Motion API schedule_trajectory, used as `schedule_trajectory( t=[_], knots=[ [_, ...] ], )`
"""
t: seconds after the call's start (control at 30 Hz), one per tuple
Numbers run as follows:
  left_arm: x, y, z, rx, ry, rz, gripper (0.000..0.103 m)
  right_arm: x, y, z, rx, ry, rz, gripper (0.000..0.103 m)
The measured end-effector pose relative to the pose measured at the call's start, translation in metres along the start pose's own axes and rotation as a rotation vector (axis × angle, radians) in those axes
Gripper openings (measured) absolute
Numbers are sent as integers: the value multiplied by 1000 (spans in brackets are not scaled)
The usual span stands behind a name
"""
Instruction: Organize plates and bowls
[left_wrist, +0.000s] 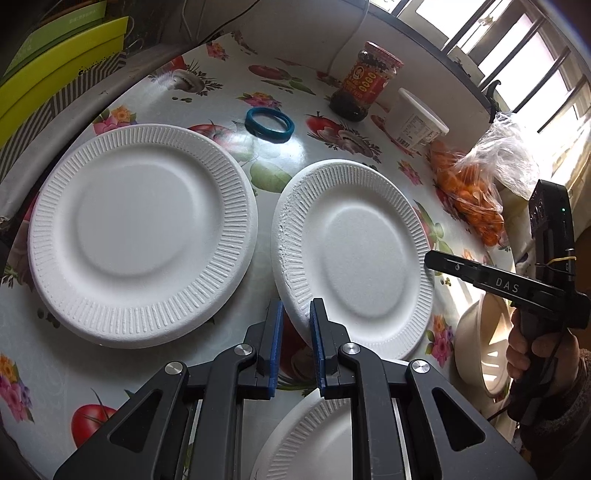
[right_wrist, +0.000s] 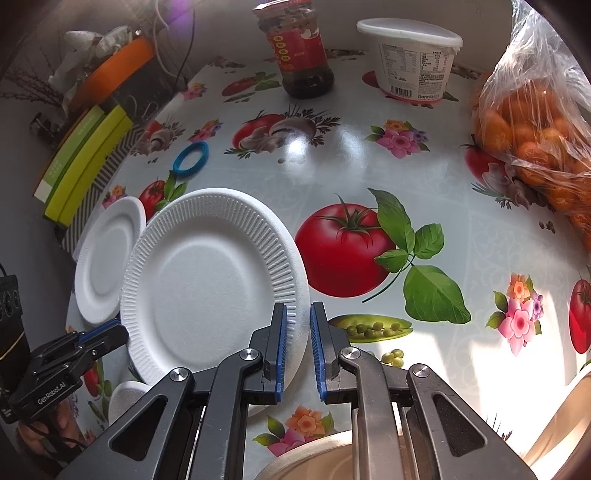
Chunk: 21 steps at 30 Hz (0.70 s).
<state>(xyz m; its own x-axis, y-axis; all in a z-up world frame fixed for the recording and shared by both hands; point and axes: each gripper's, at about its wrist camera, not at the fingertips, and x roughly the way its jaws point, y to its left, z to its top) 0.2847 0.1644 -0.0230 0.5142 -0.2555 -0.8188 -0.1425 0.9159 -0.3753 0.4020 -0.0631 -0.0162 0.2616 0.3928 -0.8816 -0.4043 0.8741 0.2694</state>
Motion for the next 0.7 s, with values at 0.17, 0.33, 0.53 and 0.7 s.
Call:
schedule_trajectory(
  t=[0.17,0.33,0.53,0.7],
  knots=[
    [-6,-5,4,13,-26,-3,15,-9,-3,0,12,-35,10,13],
    [-11,-9,6,45,-76,26,15,-17,1,0,-3,-80,7,13],
    [-12,-10,7,61,-86,37,15,-21,1,0,2,-109,18,13],
    [-18,-12,5,77,-95,41,15,-30,6,-3,-27,-134,12,13]
  ],
)
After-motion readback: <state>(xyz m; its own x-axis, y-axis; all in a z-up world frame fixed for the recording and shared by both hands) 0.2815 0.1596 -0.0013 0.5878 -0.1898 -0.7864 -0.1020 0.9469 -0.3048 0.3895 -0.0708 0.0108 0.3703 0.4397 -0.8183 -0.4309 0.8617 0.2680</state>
